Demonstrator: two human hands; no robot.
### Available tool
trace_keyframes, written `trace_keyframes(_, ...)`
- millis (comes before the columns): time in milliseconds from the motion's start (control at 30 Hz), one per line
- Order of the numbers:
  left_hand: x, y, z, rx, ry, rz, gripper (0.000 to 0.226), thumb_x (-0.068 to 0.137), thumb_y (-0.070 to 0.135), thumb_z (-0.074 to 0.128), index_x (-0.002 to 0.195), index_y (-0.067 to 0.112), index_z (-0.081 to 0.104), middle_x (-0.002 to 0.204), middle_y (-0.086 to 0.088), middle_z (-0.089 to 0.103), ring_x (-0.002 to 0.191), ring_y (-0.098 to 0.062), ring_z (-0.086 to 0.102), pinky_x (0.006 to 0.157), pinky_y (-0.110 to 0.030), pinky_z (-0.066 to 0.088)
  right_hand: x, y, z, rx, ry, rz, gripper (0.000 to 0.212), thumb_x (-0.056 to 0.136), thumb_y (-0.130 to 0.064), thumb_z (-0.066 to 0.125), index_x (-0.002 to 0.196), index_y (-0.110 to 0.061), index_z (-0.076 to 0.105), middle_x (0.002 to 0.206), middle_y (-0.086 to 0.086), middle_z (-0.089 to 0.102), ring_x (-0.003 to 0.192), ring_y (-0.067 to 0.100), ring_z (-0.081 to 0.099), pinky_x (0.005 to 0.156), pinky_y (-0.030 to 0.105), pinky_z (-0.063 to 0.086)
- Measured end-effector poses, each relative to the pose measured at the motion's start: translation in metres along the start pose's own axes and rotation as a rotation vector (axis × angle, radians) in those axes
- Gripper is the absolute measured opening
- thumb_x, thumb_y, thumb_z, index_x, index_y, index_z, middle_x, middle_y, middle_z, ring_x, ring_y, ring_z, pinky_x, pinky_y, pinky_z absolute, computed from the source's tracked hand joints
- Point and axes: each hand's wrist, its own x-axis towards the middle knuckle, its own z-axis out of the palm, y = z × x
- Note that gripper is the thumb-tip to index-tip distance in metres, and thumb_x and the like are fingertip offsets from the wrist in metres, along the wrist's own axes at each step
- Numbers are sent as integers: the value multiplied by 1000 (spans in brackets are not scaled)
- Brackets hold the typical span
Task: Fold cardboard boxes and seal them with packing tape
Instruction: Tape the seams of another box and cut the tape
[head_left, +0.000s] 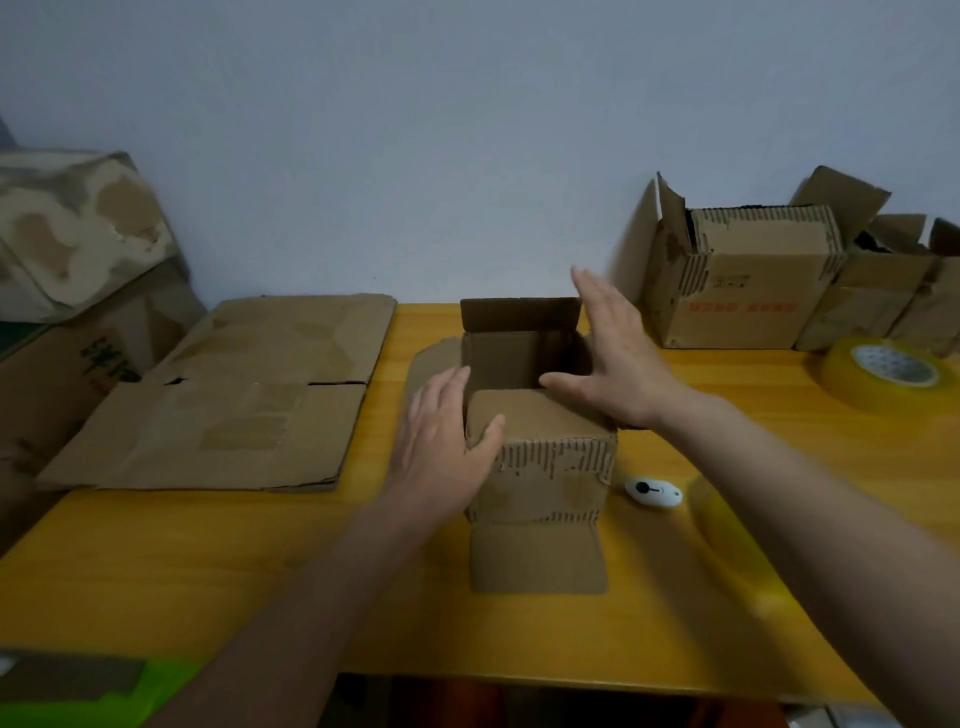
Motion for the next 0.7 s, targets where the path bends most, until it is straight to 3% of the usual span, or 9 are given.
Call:
trace_keyframes(133, -3, 2, -8, 137, 21, -55, 75, 93, 54, 48, 153, 21, 16, 161, -2, 16, 148, -18, 8, 122, -44, 9, -2, -12, -7, -350, -108, -102, 82, 84, -62, 54, 151, -32, 18, 156, -5, 20, 146, 23, 8, 119, 46, 14)
trace_keyframes(267, -8, 0, -14, 160, 240, -155, 94, 74, 70, 62, 151, 31, 24, 162, -6, 1, 148, -27, -2, 120, -51, 9, -13, -14, 0, -410, -217, -116, 73, 91, -61, 40, 151, -29, 16, 154, -3, 29, 146, 22, 11, 118, 50, 10)
trace_keyframes(333, -10, 0, -13, -45, 385, -120, 99, 69, 57, 77, 150, 29, 27, 162, -7, 2, 148, -28, 6, 118, -47, 21, -16, -12, 3, -388, -236, -85, 71, 93, -61, 35, 151, -27, 12, 151, -1, 37, 145, 22, 17, 117, 50, 11)
trace_keyframes(400, -12, 4, -10, -244, 469, -42, 103, 70, 37, 84, 151, 24, 23, 161, -4, 8, 146, -20, 17, 114, -30, 27, -16, -10, 3, -372, -245, -62, 69, 94, -61, 32, 151, -28, 12, 149, -2, 41, 143, 22, 21, 117, 50, 13)
trace_keyframes(467, -12, 12, -7, -392, 421, -14, 110, 72, 27, 84, 153, 25, 10, 157, 7, 18, 139, -2, 23, 106, -10, 23, -16, -11, 3, -356, -254, -56, 70, 94, -60, 33, 151, -28, 9, 148, -2, 42, 142, 22, 25, 116, 49, 15)
trace_keyframes(533, -9, 18, -5, -478, 288, 13, 113, 75, 28, 82, 154, 27, 0, 151, 14, 29, 131, 6, 29, 101, -4, 24, -18, -13, 2, -338, -246, -36, 74, 94, -58, 37, 152, -28, 4, 150, -1, 39, 142, 22, 24, 116, 50, 14)
trace_keyframes(600, -6, 20, -3, -374, 136, 60, 104, 79, 44, 74, 154, 30, 3, 152, 14, 34, 137, -1, 29, 112, -24, 28, -20, -14, -3, -366, -158, 23, 78, 93, -55, 44, 152, -27, 2, 156, 2, 27, 145, 24, 16, 117, 52, 13)
trace_keyframes(633, -5, 20, -2, -252, 64, 77, 96, 81, 52, 69, 154, 31, 10, 154, 13, 31, 141, -7, 24, 117, -37, 26, -22, -14, -7, -387, -71, 68, 79, 92, -52, 47, 152, -25, 3, 158, 4, 21, 146, 25, 13, 117, 52, 14)
trace_keyframes(700, -5, 19, 1, -71, -50, 80, 83, 84, 60, 61, 152, 33, 21, 160, 11, 16, 146, -9, 9, 120, -48, 16, -27, -8, -19, -309, 129, 198, 81, 92, -45, 54, 152, -19, 7, 158, 8, 19, 145, 28, 16, 117, 47, 20)
